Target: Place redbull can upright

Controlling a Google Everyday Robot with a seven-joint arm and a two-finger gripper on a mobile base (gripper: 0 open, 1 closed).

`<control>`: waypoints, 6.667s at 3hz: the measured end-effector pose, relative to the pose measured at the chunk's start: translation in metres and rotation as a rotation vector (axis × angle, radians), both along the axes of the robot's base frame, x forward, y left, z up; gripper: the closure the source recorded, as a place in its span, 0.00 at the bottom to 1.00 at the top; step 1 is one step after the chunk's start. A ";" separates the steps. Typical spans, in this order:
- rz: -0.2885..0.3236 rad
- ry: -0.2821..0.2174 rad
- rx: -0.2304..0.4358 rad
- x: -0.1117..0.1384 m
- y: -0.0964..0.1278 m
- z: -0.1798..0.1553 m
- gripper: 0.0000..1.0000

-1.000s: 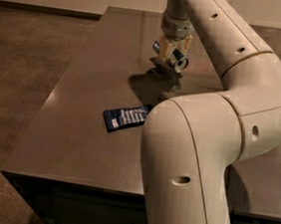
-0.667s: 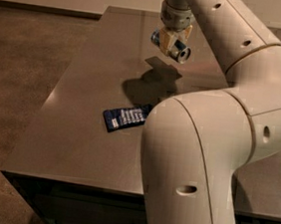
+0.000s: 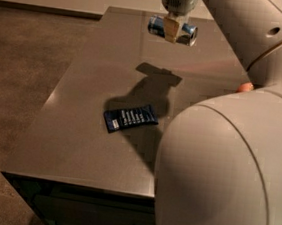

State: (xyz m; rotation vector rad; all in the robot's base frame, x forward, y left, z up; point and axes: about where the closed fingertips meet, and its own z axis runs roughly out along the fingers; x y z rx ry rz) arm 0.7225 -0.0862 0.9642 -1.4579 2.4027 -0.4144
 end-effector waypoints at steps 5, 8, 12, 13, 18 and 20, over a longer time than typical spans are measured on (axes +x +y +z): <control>0.895 -0.113 -0.798 -0.022 -0.027 0.020 1.00; 1.133 -0.149 -0.955 -0.020 -0.029 0.013 1.00; 1.486 -0.500 -1.279 -0.011 -0.008 0.030 1.00; 1.549 -0.608 -1.361 -0.016 0.008 0.021 1.00; 1.598 -0.792 -1.566 0.008 0.015 -0.011 1.00; 1.578 -0.794 -1.556 0.010 0.020 -0.046 1.00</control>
Offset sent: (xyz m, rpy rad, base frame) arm -0.0313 -0.0100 0.0300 -0.5923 -0.0632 0.6670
